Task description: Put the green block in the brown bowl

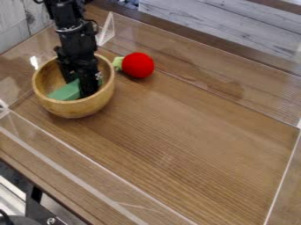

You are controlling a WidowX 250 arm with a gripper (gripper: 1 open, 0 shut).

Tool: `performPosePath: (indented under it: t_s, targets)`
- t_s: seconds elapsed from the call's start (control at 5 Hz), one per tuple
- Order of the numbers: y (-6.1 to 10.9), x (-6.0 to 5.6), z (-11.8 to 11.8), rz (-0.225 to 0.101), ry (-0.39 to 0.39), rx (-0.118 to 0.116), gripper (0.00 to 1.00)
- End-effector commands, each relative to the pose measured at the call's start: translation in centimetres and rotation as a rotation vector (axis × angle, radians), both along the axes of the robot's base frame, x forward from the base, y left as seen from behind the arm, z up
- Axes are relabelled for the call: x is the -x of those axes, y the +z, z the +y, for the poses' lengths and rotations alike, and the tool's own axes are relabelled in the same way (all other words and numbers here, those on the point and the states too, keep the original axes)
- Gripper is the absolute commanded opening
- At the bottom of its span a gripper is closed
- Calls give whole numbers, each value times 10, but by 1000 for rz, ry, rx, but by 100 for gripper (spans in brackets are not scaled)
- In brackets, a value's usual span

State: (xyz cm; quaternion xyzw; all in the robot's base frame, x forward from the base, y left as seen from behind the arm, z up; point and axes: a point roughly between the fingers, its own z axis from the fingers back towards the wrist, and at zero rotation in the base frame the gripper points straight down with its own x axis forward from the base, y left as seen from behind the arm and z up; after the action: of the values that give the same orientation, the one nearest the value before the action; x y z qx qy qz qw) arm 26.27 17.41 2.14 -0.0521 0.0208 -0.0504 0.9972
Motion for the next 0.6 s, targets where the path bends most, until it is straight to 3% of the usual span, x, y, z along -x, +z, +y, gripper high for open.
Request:
performPosePath:
  t_s: [0.0,0.2,0.4]
  targets:
    - [-5,9,13,7,-68,20,0]
    - [7,4,1,-19,-34,34,100]
    - [21,0,5,-46,-58,52,100]
